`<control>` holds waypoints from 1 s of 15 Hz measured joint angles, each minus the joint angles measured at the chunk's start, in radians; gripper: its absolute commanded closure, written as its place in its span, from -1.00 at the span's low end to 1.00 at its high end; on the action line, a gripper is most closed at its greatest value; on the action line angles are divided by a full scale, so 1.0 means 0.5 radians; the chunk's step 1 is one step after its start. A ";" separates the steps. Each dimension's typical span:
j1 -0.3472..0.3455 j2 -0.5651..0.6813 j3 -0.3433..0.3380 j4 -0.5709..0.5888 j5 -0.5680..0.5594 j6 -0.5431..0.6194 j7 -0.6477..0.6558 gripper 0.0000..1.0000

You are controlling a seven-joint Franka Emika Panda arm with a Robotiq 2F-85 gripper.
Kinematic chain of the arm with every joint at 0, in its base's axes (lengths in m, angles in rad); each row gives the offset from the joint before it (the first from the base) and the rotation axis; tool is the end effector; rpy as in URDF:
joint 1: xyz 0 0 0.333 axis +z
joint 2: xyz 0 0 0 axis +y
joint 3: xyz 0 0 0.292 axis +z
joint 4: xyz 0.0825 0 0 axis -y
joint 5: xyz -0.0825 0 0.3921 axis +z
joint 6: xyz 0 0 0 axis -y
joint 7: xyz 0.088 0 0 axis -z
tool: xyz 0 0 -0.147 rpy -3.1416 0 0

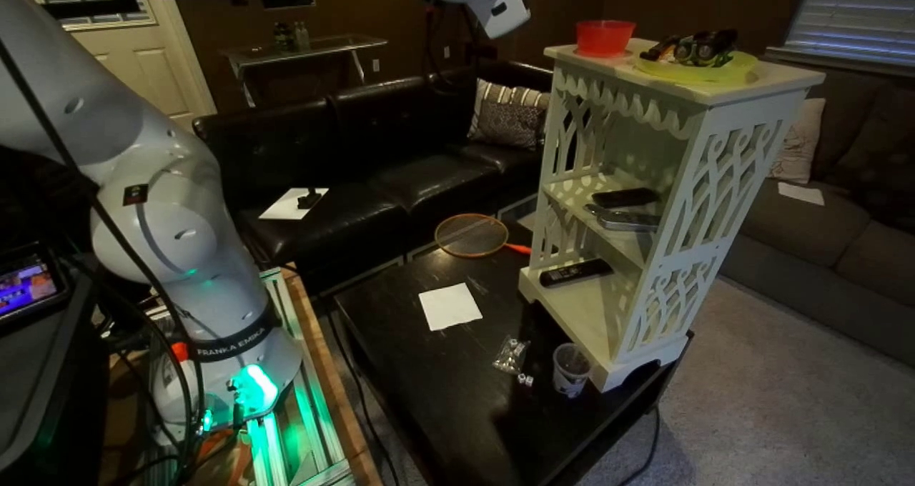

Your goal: Put the blue book on top of the orange bowl.

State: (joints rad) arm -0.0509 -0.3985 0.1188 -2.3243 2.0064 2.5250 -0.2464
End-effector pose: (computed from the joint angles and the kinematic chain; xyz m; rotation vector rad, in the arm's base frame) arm 0.5195 0.0511 0.5190 -1.3711 0.9684 -0.5264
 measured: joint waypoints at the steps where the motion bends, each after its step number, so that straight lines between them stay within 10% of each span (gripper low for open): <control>1: 0.000 0.005 0.000 -0.003 0.010 0.005 -0.013 0.84; 15: -0.129 0.207 0.329 0.260 0.932 0.439 -1.256 0.84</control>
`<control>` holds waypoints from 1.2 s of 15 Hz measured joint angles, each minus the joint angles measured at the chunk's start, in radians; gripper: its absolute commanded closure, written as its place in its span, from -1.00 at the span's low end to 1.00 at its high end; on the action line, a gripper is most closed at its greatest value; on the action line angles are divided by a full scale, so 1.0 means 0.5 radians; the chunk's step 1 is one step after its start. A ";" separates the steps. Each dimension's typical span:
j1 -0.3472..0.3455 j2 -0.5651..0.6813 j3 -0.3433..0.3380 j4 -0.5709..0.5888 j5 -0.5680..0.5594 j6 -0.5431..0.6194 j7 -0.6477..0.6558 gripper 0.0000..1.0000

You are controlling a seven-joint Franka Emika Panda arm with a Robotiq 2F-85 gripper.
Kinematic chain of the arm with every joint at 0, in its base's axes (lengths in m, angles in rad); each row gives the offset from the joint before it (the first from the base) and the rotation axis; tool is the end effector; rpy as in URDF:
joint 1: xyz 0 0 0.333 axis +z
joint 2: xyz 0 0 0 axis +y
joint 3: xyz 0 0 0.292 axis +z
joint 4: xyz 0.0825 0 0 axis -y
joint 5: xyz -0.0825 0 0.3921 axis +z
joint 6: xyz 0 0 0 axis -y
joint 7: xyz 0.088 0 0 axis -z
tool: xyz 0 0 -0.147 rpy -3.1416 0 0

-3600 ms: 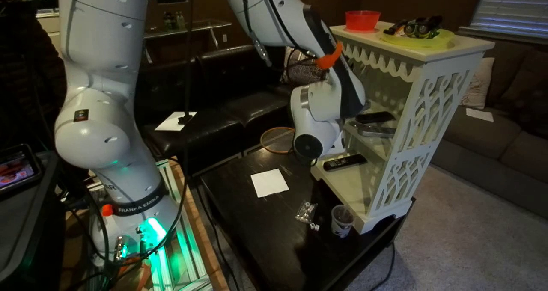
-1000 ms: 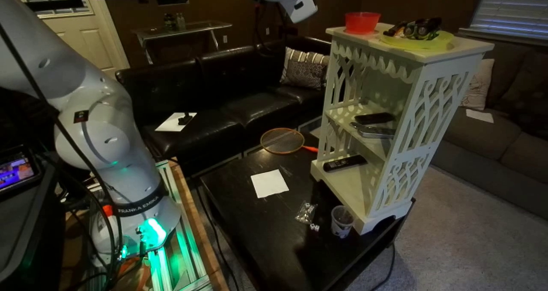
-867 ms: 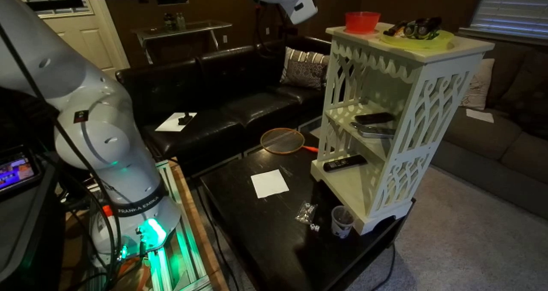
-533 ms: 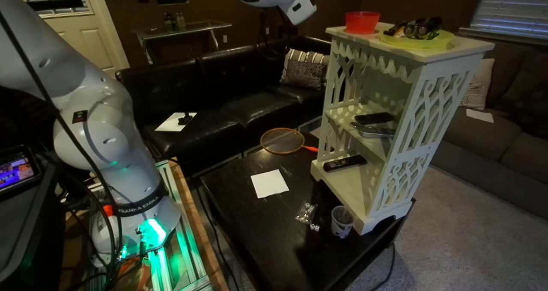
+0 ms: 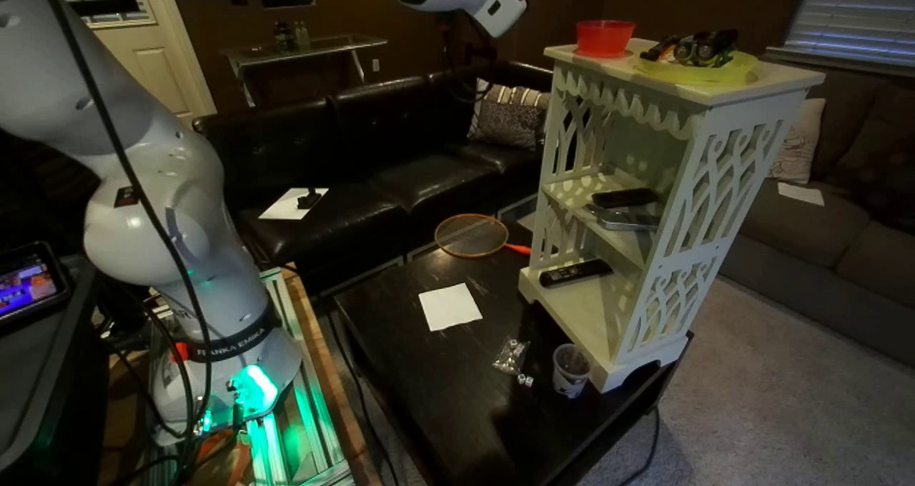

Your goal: Put the blue book on top of the orange bowl.

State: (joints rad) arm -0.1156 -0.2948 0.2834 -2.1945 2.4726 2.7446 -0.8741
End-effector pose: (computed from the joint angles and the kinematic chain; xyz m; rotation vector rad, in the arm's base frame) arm 0.5416 0.0845 0.5095 -1.4099 0.9317 -0.9036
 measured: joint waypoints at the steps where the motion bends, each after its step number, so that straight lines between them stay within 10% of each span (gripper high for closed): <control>1: -0.012 0.061 0.035 0.049 0.037 0.070 -0.047 0.84; 2: -0.026 0.126 0.063 0.100 0.067 0.140 -0.085 0.84; 3: -0.033 0.196 0.078 0.154 0.070 0.210 -0.084 0.35; 4: -0.029 0.261 0.077 0.196 0.041 0.245 -0.026 0.35; 5: -0.026 0.318 0.072 0.225 0.016 0.253 0.031 0.84; 18: -0.248 0.287 0.081 0.423 0.068 0.229 0.062 0.84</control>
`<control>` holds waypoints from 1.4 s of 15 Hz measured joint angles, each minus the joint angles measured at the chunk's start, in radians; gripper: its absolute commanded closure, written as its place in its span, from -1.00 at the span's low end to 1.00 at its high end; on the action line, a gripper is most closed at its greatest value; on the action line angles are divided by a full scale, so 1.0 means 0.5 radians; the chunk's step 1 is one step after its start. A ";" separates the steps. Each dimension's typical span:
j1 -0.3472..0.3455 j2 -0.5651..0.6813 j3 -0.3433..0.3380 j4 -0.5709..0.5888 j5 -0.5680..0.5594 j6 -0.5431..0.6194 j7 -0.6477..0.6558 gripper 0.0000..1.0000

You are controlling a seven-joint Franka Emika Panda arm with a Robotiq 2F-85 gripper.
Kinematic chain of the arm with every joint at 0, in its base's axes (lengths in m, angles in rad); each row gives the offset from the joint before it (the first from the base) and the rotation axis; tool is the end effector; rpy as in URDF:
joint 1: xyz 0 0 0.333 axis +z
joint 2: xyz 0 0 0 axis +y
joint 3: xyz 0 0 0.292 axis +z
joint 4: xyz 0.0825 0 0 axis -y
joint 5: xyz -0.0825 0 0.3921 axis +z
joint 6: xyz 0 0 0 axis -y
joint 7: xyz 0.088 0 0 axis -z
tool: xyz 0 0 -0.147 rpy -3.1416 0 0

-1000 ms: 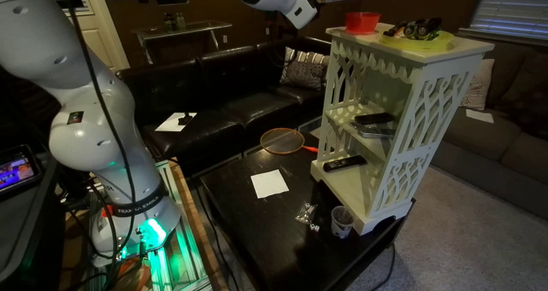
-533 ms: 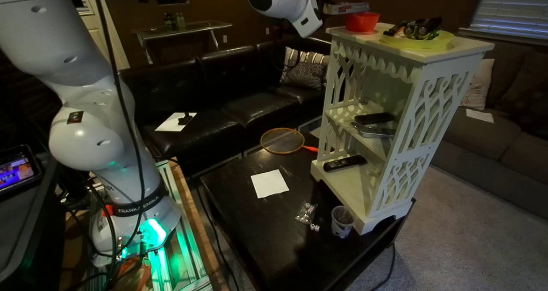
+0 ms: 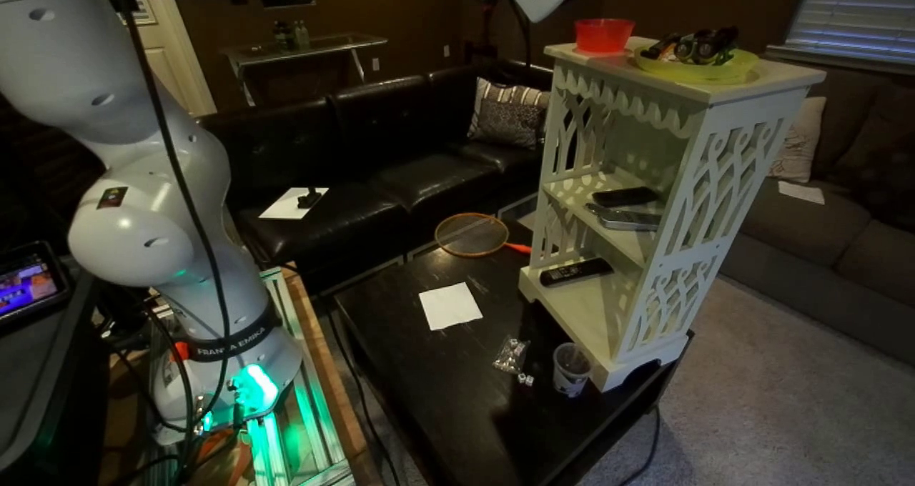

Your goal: Put the blue book on top of the orange bowl.

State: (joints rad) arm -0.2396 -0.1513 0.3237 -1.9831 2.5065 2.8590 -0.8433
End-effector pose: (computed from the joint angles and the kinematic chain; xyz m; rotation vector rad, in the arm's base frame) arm 0.5897 0.0313 0.5325 -1.3065 1.0967 -0.9561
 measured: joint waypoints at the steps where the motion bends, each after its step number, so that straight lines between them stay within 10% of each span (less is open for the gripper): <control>1: -0.020 0.003 0.021 0.010 0.000 0.002 0.000 0.84; 21: -0.196 0.304 0.306 0.175 0.000 0.132 -0.001 0.84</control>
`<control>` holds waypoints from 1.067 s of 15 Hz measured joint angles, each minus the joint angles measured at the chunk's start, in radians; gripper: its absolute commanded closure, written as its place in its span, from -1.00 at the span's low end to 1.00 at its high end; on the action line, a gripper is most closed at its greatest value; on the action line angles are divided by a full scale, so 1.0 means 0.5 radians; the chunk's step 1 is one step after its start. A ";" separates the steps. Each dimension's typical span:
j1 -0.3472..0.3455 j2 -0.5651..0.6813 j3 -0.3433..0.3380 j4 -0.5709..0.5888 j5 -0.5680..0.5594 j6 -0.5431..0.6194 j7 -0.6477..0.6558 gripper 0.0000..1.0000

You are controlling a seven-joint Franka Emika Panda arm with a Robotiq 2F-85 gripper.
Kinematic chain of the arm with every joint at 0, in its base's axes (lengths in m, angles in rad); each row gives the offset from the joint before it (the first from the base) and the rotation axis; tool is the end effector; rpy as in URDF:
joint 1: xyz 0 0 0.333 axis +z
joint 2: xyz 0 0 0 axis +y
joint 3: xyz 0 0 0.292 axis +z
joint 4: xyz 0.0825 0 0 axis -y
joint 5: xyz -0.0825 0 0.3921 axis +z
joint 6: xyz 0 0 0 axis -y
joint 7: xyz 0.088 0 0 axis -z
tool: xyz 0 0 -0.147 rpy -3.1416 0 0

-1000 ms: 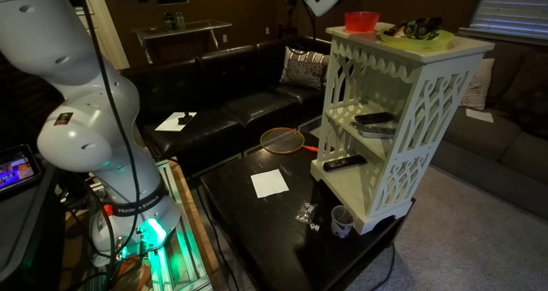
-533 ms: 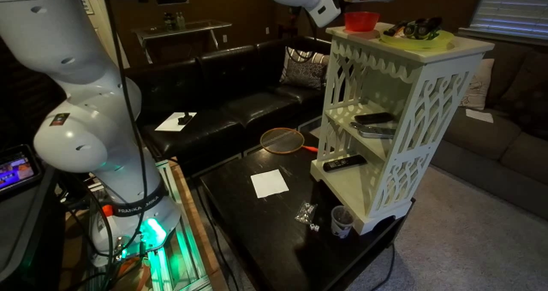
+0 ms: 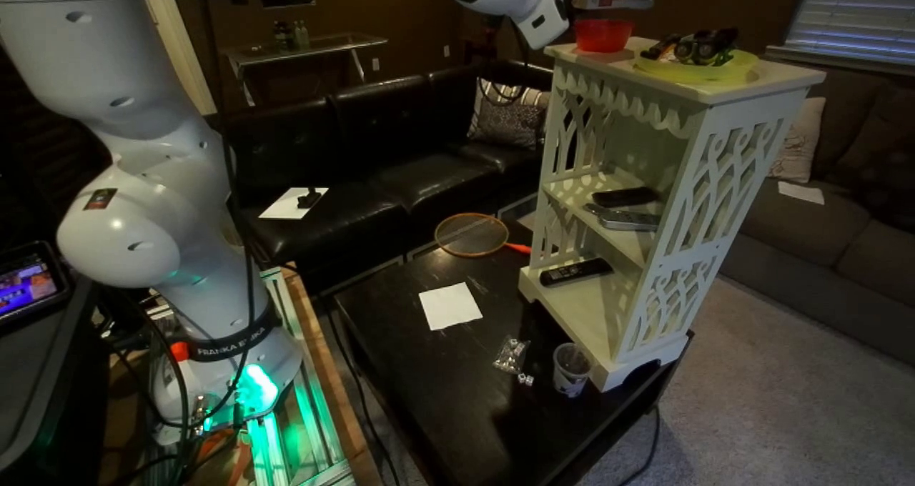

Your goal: Put the blue book on top of the orange bowl.

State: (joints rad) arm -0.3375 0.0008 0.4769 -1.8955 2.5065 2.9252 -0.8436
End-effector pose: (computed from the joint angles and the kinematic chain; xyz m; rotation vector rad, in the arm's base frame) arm 0.6190 0.0542 0.4843 -1.3616 1.1765 -0.8616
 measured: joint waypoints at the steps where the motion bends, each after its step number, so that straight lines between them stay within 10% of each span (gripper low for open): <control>1: 0.003 0.000 0.003 0.003 0.000 0.000 0.000 0.84; 16: 0.063 0.115 -0.022 0.061 0.000 0.000 -0.069 0.84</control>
State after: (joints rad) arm -0.3059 0.0583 0.4659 -1.8652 2.5065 2.9253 -0.8780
